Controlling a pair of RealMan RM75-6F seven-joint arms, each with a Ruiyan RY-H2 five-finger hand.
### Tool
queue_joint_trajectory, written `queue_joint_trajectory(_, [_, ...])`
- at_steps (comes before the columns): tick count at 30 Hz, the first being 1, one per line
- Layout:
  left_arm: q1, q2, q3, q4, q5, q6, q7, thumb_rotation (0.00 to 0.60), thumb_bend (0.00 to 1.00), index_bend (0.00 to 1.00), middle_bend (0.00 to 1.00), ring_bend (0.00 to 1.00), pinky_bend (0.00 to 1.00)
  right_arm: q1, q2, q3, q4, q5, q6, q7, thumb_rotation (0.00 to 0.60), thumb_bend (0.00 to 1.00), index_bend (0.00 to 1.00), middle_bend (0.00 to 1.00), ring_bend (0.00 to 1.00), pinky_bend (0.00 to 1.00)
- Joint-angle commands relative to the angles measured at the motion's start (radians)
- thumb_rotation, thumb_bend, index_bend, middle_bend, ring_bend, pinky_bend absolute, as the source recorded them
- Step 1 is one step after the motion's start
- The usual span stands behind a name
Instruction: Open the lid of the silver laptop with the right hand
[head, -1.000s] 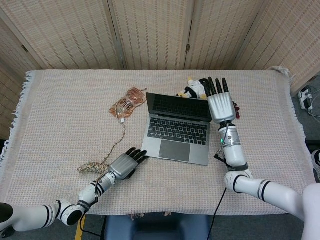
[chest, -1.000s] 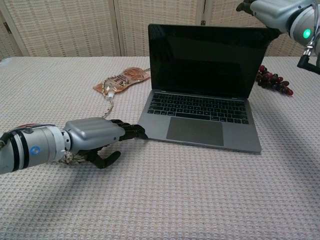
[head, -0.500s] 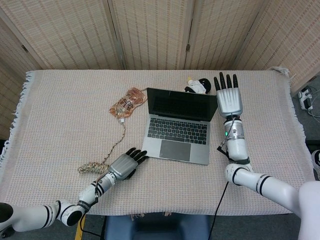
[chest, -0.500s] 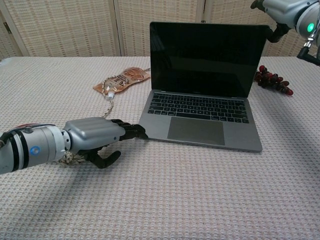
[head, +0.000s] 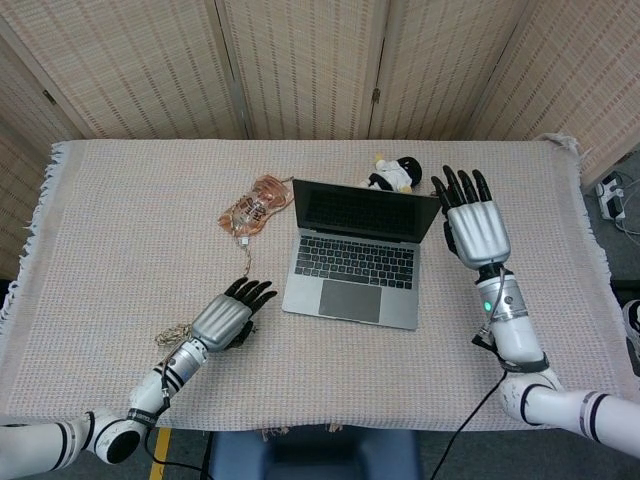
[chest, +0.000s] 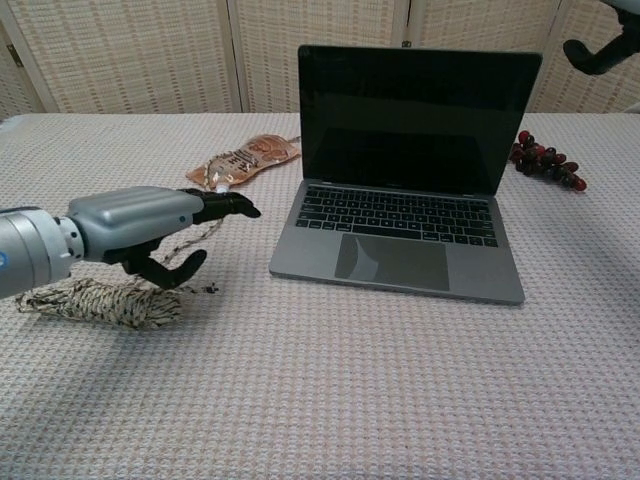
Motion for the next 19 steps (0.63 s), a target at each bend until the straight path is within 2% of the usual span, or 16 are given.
queue_joint_trajectory(1, [0.057,0.063,0.001,-0.038,0.003,0.075,-0.029,0.600,0.75,0.06,0.04,0.00,0.00,-0.099,0.099,-0.073,-0.099,-0.125,0.055,0.124,0.600,0.64,0.00,0.00,0.00,0.00])
queue_joint_trajectory(5, [0.125,0.127,0.007,-0.056,0.010,0.160,-0.079,0.600,0.75,0.06,0.04,0.00,0.00,-0.187,0.168,-0.133,-0.128,-0.239,0.101,0.276,0.600,0.64,0.00,0.00,0.00,0.00])
queue_joint_trajectory(9, [0.192,0.177,0.007,-0.065,0.024,0.252,-0.132,0.600,0.75,0.06,0.04,0.00,0.00,-0.259,0.208,-0.193,-0.111,-0.344,0.136,0.426,0.600,0.64,0.00,0.00,0.00,0.00])
queue_joint_trajectory(13, [0.268,0.221,0.008,-0.079,0.042,0.360,-0.170,0.600,0.75,0.07,0.04,0.00,0.00,-0.326,0.214,-0.246,-0.064,-0.450,0.201,0.544,0.600,0.64,0.00,0.00,0.00,0.00])
queue_joint_trajectory(19, [0.388,0.272,0.030,-0.089,0.084,0.511,-0.223,0.600,0.75,0.07,0.05,0.00,0.00,-0.415,0.188,-0.289,0.006,-0.528,0.300,0.638,0.600,0.64,0.00,0.00,0.00,0.00])
